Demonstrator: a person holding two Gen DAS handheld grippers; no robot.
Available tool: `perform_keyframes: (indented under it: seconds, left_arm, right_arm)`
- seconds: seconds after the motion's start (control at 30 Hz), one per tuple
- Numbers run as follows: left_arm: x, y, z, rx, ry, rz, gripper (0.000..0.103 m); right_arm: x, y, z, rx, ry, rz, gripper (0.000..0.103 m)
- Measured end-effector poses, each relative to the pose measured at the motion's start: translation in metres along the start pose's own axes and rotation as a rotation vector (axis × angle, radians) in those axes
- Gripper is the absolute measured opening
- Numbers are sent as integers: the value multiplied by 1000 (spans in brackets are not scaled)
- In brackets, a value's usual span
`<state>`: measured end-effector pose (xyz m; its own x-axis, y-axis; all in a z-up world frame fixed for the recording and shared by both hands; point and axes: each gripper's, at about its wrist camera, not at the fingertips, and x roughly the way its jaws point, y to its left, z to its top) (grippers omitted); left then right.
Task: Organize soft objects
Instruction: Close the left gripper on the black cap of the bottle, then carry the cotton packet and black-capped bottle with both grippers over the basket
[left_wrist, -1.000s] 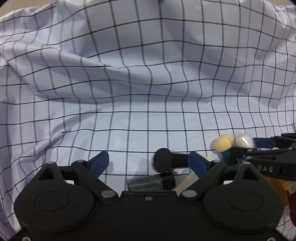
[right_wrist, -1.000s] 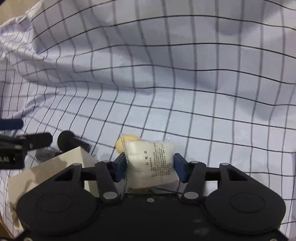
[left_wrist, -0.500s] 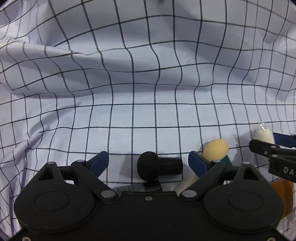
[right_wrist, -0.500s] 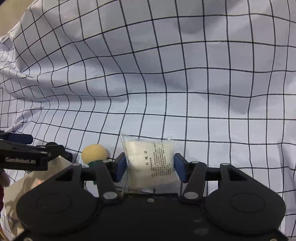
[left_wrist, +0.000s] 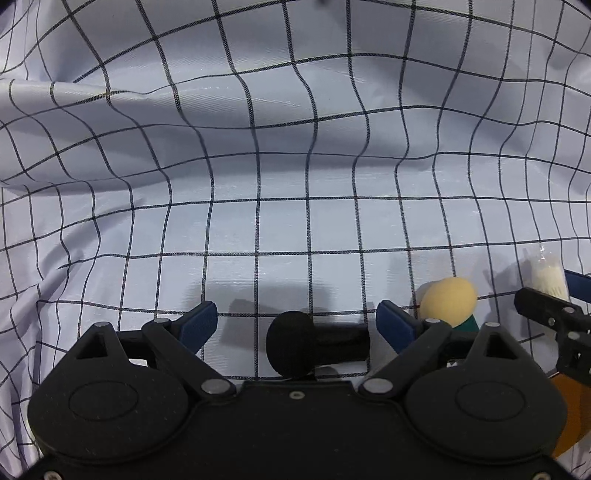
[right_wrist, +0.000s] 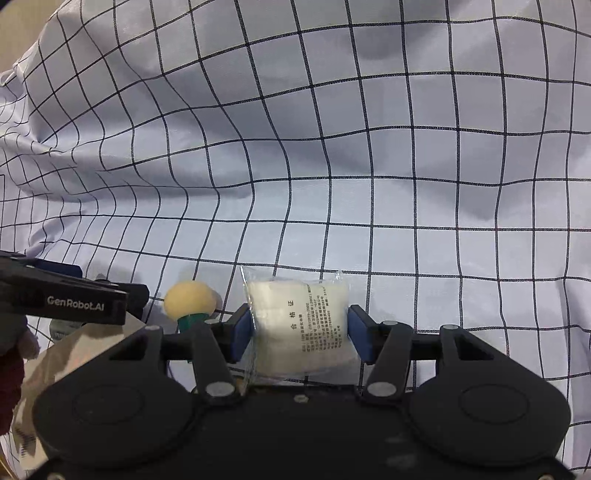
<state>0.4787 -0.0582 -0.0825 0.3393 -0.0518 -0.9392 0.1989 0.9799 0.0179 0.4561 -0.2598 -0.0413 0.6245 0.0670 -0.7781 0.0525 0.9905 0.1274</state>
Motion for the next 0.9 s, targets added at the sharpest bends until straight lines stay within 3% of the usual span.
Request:
perform_keyframes:
  seconds: [0.33, 0.5, 0.53, 0.6, 0.77, 0.9]
  left_arm:
    - [7, 12, -1, -37, 6, -20, 88]
    - [15, 21, 1, -91, 48, -136, 64]
    - [16, 24, 2, -104, 51, -150, 63]
    - [17, 27, 2, -106, 43, -128, 55]
    - [18, 34, -1, -104, 27, -136, 55]
    - [18, 44, 0, -121, -11, -59, 56]
  right_arm:
    - [0, 1, -1, -1, -6, -1, 55]
    - [0, 5, -1, -4, -8, 5, 55]
    - [0, 5, -1, -6, -10, 5, 55]
    - [-1, 7, -1, -9, -12, 7, 55]
    - [0, 9, -2, -14, -10, 6, 55]
    - [1, 12, -1, -15, -6, 10, 55]
